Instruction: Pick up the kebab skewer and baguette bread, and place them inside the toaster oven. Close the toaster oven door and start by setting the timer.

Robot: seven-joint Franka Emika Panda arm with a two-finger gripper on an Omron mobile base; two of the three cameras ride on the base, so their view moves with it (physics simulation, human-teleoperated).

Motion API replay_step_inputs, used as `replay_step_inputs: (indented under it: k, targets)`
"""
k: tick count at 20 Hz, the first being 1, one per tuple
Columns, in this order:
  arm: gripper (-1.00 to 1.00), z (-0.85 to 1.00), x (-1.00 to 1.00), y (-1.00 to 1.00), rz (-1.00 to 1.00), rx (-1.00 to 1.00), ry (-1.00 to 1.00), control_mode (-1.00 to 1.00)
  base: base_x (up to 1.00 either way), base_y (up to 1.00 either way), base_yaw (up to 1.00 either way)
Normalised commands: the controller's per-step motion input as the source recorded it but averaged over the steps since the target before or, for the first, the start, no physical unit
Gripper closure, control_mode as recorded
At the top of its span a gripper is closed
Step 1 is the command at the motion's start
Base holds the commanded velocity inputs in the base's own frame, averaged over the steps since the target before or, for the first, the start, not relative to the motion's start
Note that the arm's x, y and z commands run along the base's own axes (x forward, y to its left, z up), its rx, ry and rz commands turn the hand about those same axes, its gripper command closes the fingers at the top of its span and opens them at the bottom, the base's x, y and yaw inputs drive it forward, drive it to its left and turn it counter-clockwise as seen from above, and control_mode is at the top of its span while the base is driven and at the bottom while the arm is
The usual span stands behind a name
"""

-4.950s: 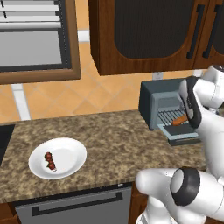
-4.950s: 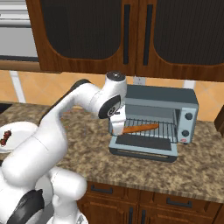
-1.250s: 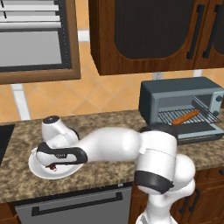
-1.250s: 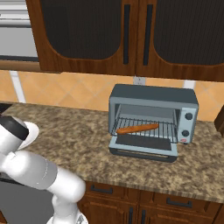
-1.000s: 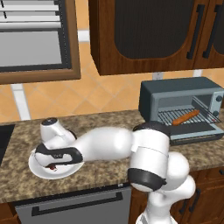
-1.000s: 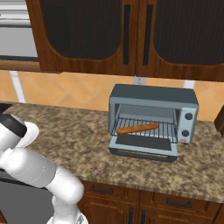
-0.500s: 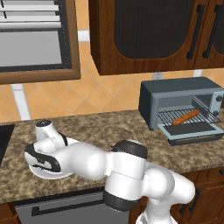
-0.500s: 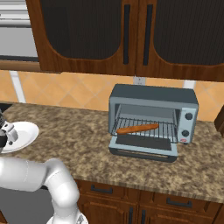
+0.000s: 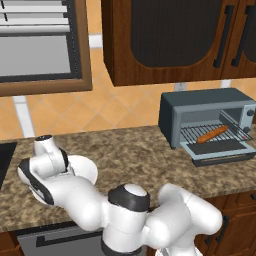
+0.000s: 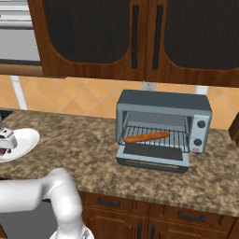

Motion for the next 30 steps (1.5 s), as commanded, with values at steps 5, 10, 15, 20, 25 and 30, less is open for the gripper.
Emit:
replay_step_inputs:
  k: [5, 10, 15, 20, 25, 30]
  targets:
    - [1.00, -0.21, -0.07, -0.07, -0.01, 0.00, 0.01, -1.00, 0.00, 0.00, 0.00]
    - [1.00, 0.12, -0.25, -0.61, -0.02, 0.09, -0.02, -1.00, 0.00, 0.00, 0.00]
    - [1.00, 0.98, -0.37, -1.00, 0.00, 0.18, -0.14, -1.00, 0.00, 0.00, 0.00]
    - [1.00, 1.00, -0.40, -1.00, 0.00, 0.14, -0.10, -1.00, 0.00, 0.00, 0.00]
    - [1.00, 0.96, -0.38, -1.00, 0.00, 0.06, -0.07, -1.00, 0.00, 0.00, 0.00]
    - [1.00, 0.61, -0.34, -1.00, 0.01, 0.00, -0.07, -1.00, 0.00, 0.00, 0.00]
